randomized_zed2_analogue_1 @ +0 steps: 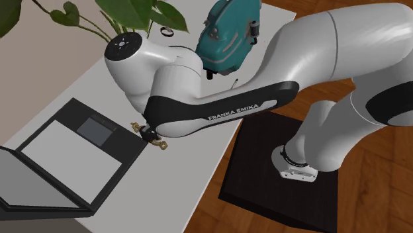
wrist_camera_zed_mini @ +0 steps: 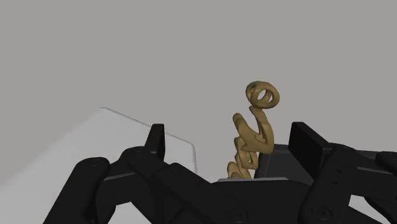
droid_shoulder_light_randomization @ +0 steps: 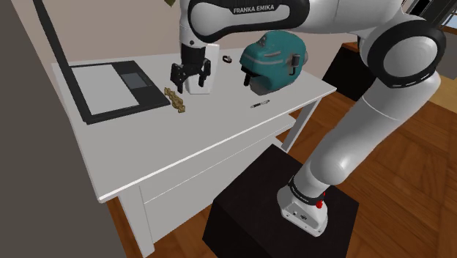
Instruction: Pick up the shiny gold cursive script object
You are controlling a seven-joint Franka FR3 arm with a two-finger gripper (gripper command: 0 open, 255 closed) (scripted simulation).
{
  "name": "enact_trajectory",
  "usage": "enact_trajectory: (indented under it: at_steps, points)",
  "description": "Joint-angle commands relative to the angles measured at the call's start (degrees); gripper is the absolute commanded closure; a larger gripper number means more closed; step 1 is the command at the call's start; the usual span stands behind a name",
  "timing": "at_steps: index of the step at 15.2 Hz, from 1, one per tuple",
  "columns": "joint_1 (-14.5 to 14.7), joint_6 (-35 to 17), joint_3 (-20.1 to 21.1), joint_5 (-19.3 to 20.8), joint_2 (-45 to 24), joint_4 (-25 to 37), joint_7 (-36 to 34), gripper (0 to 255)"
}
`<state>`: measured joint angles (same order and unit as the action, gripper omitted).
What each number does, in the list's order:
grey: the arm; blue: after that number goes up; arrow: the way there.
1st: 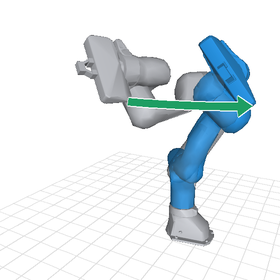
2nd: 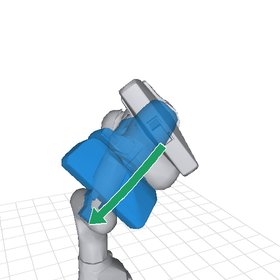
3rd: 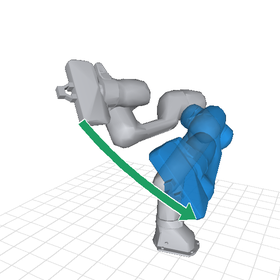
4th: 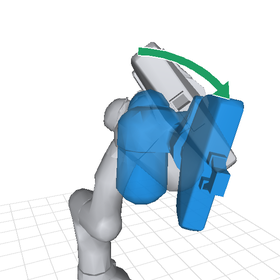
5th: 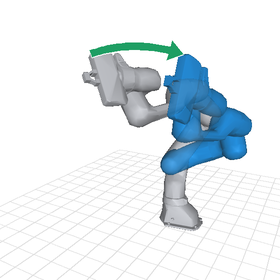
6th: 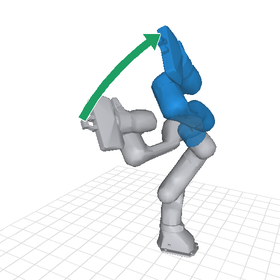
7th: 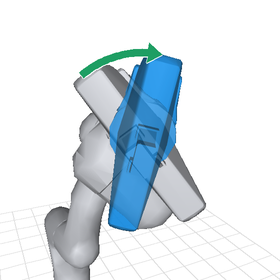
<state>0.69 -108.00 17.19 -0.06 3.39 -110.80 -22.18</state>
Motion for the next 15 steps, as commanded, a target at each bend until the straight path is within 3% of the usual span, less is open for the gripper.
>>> enact_trajectory:
  at_steps: [1,4,13,14,15]
  points:
    - [0.6,-0.6,0.93,1.21,-4.69,3.64,-3.11,0]
    - [1.57,-0.79,1.53,3.03,-10.89,9.25,-6.46,0]
    - [1.48,-6.31,1.59,3.59,-12.12,4.89,-6.87,0]
    - [1.49,-6.21,1.56,3.84,-12.77,5.56,-6.91,255]
    - [1.47,-6.38,1.52,3.95,-13.11,5.71,-6.93,255]
